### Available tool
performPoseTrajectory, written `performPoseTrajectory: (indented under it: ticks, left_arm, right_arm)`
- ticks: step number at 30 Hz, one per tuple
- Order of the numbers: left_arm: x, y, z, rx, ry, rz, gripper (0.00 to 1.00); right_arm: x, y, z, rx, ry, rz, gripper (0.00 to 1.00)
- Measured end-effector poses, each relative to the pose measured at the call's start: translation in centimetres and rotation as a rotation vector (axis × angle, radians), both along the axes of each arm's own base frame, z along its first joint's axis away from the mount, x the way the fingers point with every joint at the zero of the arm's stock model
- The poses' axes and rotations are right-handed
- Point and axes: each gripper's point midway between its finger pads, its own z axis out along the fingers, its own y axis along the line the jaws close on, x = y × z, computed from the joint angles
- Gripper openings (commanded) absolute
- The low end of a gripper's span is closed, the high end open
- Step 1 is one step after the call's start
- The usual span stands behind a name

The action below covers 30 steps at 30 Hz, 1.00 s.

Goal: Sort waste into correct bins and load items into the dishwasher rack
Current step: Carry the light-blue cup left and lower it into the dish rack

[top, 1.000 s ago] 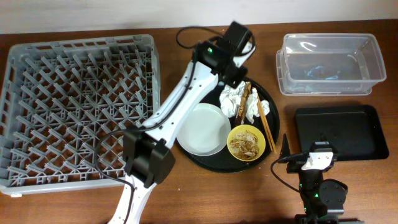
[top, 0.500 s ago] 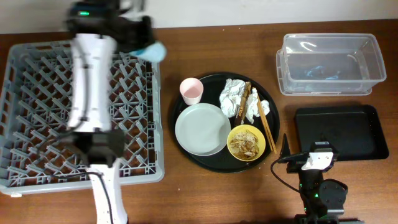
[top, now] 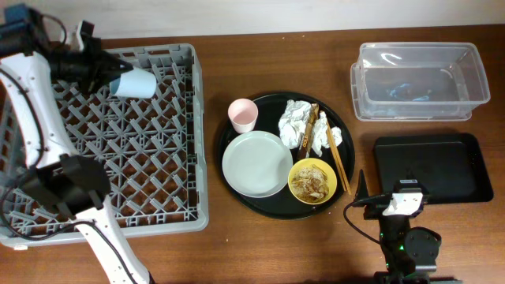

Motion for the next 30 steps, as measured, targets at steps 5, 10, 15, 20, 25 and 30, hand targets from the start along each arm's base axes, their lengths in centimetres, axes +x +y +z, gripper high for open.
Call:
performPoseTrajectory:
  ticks: [5,10,15,20,25,30]
  left_arm:
    - [0.3,0.9,-3.9,-0.12,0.067,0.014,0.02]
    - [0.5,2.4,-7.2,-0.175,0.081,0.043,0.01]
    - [-0.2,4.0,-9.2,-0.293,0.101,0.101,0.01]
    - [-0.4,5.6,-9.4,-0.369,0.077,0.143,0.11]
    - [-1.0,7.5,-10.3,-0.336,0.081,0.177,0.48]
    - [-1.8,8.8,-12.0,-0.258,0.13,0.197,0.49]
  right_arm:
    - [0.0,0.0,0.0,0.0,0.0,0.0,0.99]
    - [0.0,0.0,0.0,-0.001,0.0,0.0,0.99]
    - [0.0,0.0,0.0,0.0,0.0,0.0,0.99]
    - [0.0,0.0,0.0,-0.001,0.0,0.0,0.99]
    - [0.0,0.0,0.0,-0.001,0.0,0.0,0.99]
    - [0.0,0.0,0.0,0.0,0.0,0.0,0.99]
